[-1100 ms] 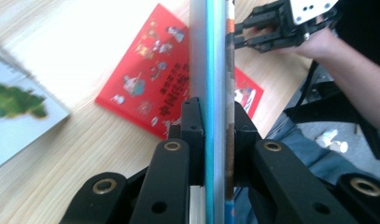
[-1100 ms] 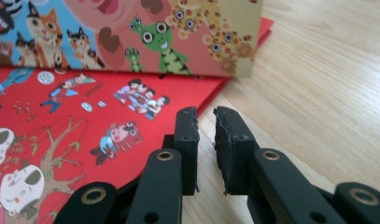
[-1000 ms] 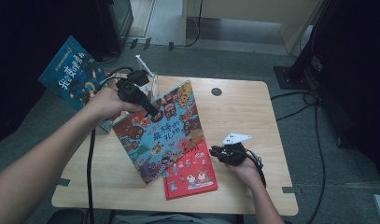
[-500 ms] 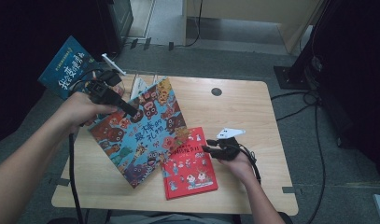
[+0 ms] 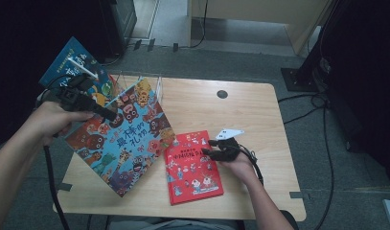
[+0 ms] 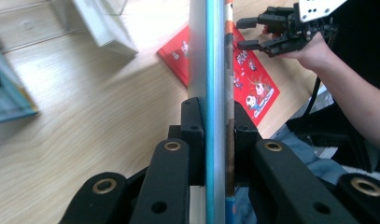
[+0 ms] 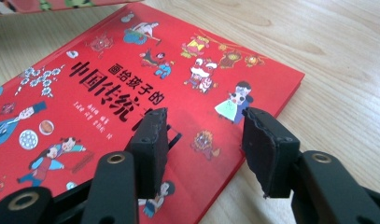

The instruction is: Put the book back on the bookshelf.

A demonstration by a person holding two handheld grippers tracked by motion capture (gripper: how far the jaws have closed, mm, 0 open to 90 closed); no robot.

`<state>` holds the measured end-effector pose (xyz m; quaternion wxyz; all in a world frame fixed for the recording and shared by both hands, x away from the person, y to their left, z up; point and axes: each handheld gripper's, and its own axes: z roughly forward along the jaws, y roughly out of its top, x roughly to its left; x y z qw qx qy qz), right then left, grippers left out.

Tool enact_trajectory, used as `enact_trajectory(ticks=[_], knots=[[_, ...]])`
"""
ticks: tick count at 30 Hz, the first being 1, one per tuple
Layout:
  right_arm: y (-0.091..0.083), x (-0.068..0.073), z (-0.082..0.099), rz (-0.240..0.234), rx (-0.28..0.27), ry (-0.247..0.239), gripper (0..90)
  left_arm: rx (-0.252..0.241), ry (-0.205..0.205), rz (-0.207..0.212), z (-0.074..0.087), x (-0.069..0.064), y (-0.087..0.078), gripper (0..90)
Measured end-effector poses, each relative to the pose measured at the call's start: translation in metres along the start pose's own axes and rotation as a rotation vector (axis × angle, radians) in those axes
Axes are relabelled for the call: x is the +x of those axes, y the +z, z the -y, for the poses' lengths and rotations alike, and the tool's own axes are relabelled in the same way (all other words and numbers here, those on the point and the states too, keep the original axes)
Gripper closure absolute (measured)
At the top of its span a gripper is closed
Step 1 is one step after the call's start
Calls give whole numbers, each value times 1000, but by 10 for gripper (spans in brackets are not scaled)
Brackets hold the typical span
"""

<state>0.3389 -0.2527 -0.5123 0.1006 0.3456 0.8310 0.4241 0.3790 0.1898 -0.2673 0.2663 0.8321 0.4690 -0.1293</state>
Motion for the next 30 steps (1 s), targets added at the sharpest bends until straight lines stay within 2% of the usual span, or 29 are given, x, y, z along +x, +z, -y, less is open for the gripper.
enact_trajectory(ticks=[2,7,8,11,12,13,14,17,18,20,30], knots=[[1,-1,0,0,-7,2,496,-14,-25,-6,8,8,-5,819],[2,-1,0,2,-10,4,495,-23,-43,-16,17,16,-10,819],[2,-2,0,2,-10,3,494,-30,-57,-16,21,19,-13,819],[2,-1,0,7,-9,-13,495,-44,-72,-19,26,23,-18,819],[3,0,0,17,-10,-39,492,-53,-91,-20,31,27,-23,819],[4,0,0,19,-12,-45,492,-53,-91,-20,31,27,-23,819],[4,0,0,19,-13,-45,492,-60,-111,-20,34,31,-26,819],[4,0,0,20,-11,-46,492,-66,-126,-16,38,36,-29,818],[4,1,0,23,-10,-56,492,-68,-146,-13,41,40,-32,817],[4,0,0,25,-12,-61,492,-68,-158,-11,43,44,-34,816],[4,2,0,30,-8,-76,489,-110,-202,25,59,61,-53,816]])
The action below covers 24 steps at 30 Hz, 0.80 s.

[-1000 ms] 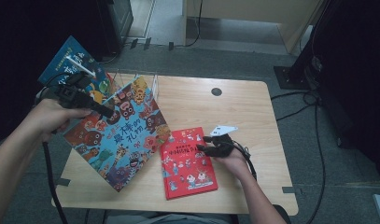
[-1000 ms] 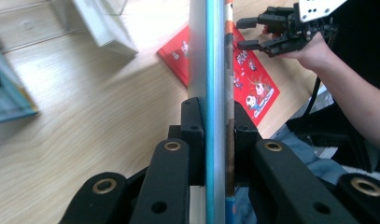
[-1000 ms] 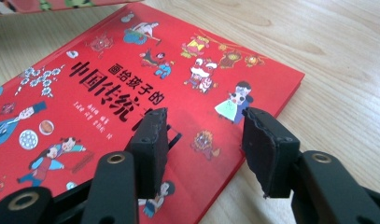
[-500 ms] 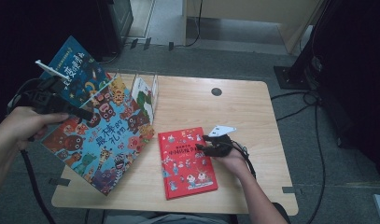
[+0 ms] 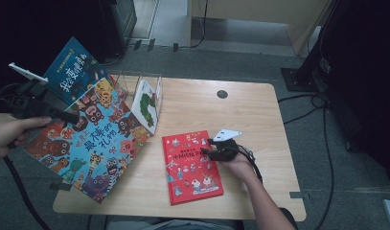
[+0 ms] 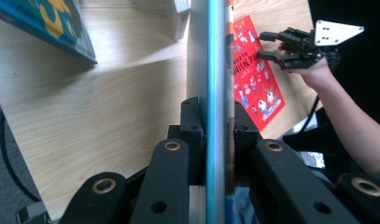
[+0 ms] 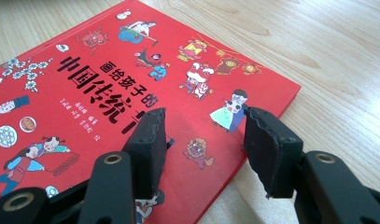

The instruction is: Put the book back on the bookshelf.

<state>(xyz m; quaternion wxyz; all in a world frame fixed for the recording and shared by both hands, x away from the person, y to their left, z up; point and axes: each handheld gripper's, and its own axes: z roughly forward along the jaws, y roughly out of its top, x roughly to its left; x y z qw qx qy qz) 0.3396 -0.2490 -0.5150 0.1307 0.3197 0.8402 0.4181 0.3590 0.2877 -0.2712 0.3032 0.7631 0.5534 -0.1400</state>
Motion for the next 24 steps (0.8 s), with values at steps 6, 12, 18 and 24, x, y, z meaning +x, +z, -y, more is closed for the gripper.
enact_trajectory(ticks=[6,12,18,24], knots=[[0,0,0,0,-3,-4,489,-17,-25,-9,9,8,-19,813],[0,0,0,2,-1,-5,489,-22,-54,-60,15,18,-33,812],[1,0,0,4,-3,-4,489,-31,-106,-95,11,29,-36,816],[1,0,0,4,-1,-5,489,-47,-121,-119,2,33,-38,816]])
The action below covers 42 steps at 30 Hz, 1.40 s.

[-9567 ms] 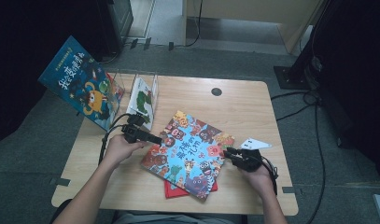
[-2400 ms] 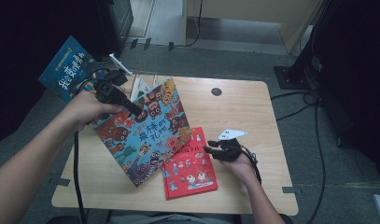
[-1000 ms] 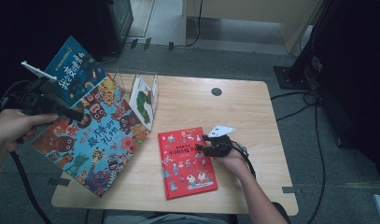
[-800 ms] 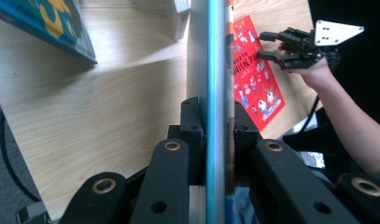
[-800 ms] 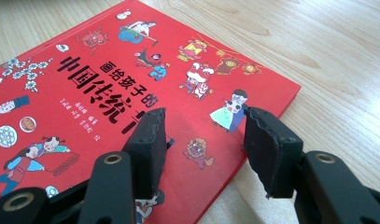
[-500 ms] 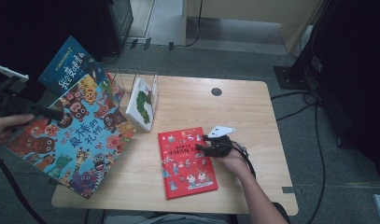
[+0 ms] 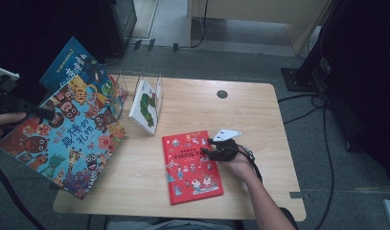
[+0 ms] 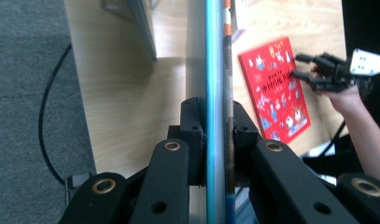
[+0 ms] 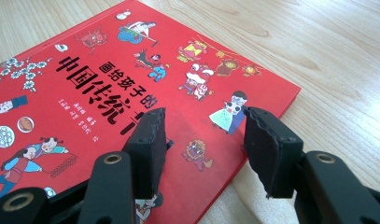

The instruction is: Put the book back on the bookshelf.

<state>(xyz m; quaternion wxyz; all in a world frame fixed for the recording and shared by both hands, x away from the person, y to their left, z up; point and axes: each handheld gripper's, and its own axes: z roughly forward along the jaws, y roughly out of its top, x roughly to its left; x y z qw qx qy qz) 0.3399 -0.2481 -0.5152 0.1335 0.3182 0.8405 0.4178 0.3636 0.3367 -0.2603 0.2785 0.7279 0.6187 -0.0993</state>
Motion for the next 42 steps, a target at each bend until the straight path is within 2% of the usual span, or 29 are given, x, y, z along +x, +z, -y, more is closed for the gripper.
enact_trajectory(ticks=[4,6,9,15,19,23,28,35,38,42], knots=[[0,0,0,-1,-1,0,489,-10,-9,-9,-5,1,-4,816],[0,0,0,-1,-1,-1,489,-27,-32,-21,-12,2,-9,816],[0,0,0,0,-2,-2,489,-34,-45,-24,-17,4,-13,812],[0,-1,0,-1,-4,-4,489,-52,-87,-32,-27,11,-16,815],[0,-1,0,0,-4,-5,490,-59,-88,-42,-31,12,-19,817],[0,-1,0,-2,-6,-4,491,-82,-114,-48,-35,17,-29,819],[0,0,0,1,-4,-5,490,-107,-124,-61,-45,18,-39,816],[0,0,0,0,-4,-6,491,-136,-128,-72,-61,13,-37,818],[0,0,1,2,-6,-6,493,-140,-116,-72,-72,11,-30,817],[-4,4,1,14,17,8,493,-125,-100,-70,-88,10,-17,818]])
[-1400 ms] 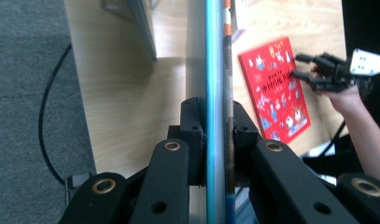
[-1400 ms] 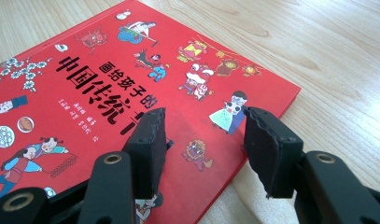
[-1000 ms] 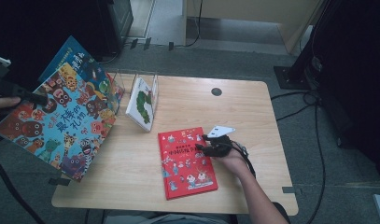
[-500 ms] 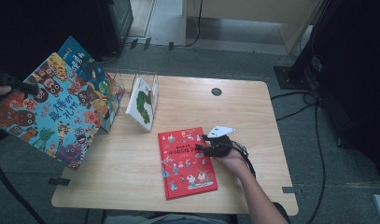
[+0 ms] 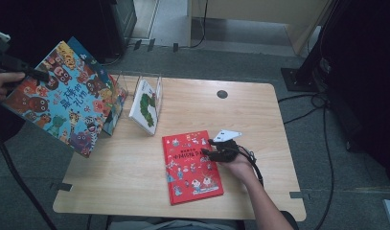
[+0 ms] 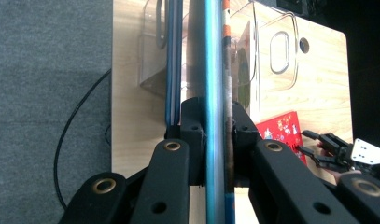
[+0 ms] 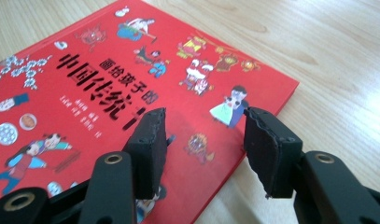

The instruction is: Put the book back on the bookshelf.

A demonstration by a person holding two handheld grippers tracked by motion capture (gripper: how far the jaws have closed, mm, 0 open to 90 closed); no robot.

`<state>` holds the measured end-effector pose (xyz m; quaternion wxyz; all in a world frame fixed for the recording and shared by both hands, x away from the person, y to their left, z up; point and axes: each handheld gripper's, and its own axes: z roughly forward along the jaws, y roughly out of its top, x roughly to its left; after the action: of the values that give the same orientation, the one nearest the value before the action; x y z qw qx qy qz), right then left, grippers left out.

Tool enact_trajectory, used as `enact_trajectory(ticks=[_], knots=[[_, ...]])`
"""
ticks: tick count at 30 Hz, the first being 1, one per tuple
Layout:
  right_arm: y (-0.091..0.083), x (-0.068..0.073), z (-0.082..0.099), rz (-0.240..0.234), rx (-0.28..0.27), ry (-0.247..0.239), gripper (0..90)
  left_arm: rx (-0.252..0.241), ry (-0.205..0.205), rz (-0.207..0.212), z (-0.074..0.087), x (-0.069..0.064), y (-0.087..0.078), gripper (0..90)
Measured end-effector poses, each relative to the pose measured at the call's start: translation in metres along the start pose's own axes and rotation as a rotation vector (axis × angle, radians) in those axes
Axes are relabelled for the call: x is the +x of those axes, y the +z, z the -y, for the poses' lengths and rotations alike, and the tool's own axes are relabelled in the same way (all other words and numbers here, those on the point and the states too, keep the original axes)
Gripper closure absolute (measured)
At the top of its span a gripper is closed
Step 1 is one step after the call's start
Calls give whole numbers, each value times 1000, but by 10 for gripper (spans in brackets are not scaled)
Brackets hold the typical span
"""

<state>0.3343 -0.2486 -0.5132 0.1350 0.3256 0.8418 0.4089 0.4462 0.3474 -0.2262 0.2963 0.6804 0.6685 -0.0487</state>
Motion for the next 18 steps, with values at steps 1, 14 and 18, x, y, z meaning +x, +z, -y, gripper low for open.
enact_trajectory(ticks=[1,14,18], knots=[[-1,1,0,-6,-1,7,493,-1,-1,-2,-3,-1,3,818],[-8,14,3,4,-1,7,506,-9,35,-39,-33,-9,23,817],[-11,15,5,10,-1,4,507,-9,43,-47,-38,-14,32,815]])
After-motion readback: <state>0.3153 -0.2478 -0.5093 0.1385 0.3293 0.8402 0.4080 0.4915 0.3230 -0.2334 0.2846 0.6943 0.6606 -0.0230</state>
